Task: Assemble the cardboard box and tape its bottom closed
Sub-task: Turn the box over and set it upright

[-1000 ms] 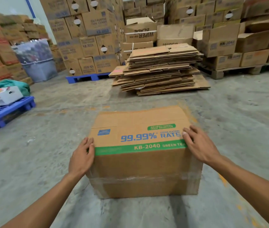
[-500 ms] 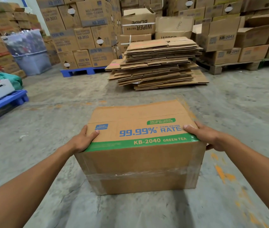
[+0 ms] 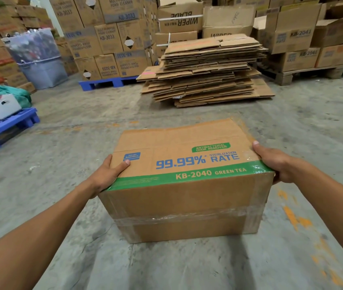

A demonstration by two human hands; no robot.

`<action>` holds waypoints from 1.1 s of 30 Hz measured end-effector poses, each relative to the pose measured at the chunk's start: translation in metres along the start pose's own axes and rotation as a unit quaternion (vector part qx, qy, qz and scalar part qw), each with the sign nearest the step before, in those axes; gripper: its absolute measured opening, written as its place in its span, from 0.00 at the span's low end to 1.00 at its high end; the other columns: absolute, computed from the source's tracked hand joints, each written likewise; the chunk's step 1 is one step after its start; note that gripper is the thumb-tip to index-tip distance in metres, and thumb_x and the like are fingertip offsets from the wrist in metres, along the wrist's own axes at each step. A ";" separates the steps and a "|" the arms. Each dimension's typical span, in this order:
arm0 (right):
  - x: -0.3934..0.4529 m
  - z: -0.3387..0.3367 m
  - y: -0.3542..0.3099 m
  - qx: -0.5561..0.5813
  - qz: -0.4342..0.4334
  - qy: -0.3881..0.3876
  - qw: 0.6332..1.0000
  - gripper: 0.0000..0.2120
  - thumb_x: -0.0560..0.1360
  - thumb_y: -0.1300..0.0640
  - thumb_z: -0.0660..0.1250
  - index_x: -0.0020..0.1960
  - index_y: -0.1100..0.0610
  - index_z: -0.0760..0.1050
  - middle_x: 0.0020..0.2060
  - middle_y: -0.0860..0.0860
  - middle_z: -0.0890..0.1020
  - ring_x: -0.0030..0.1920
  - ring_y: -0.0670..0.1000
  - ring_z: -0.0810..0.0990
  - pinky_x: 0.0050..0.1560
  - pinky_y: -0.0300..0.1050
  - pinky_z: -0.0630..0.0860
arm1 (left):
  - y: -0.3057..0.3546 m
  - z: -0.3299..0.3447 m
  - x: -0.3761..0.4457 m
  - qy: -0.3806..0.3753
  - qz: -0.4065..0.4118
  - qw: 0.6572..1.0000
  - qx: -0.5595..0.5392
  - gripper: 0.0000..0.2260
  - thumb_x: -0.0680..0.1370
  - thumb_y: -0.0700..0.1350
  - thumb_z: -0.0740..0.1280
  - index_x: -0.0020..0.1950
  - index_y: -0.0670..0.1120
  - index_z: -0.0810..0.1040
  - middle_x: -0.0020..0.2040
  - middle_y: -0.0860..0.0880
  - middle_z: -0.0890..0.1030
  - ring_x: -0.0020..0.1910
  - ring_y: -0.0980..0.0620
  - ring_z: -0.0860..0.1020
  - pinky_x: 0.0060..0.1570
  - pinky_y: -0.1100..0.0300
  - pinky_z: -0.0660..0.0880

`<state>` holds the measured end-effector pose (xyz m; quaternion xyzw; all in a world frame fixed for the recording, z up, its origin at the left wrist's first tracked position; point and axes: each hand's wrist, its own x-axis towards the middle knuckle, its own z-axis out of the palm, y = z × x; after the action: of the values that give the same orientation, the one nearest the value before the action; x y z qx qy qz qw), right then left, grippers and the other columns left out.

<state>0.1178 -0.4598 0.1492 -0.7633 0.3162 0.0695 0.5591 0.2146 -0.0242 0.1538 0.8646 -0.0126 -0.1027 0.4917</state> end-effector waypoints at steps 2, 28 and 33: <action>-0.003 0.002 0.000 0.019 -0.013 0.003 1.000 0.25 0.78 0.33 0.51 0.49 0.51 0.76 0.42 0.55 0.82 0.41 0.58 0.81 0.48 0.59 0.78 | 0.002 0.002 -0.002 0.001 -0.003 1.000 -0.006 0.32 0.77 0.58 0.65 0.77 0.49 0.58 0.52 0.57 0.77 0.46 0.57 0.78 0.41 0.63 0.74; -0.043 0.092 0.100 -0.023 -0.294 0.039 0.955 0.25 0.78 0.41 0.55 0.73 0.44 0.57 0.66 0.49 0.74 0.63 0.49 0.73 0.60 0.45 0.68 | -0.109 0.028 -0.080 0.249 0.088 0.964 -0.041 0.35 0.75 0.58 0.67 0.77 0.53 0.56 0.71 0.48 0.72 0.67 0.48 0.73 0.66 0.50 0.70; -0.031 0.094 0.103 -0.030 -0.249 0.037 0.967 0.35 0.74 0.34 0.57 0.73 0.53 0.59 0.67 0.54 0.74 0.63 0.52 0.74 0.63 0.52 0.71 | -0.130 0.042 -0.080 0.219 0.053 0.972 -0.062 0.33 0.74 0.54 0.70 0.73 0.49 0.59 0.68 0.47 0.74 0.66 0.50 0.74 0.66 0.51 0.70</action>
<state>0.0584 -0.3807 0.0460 -0.8363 0.1340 -0.0909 0.5239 0.1182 0.0174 0.0355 0.8321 0.0562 0.1151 0.5397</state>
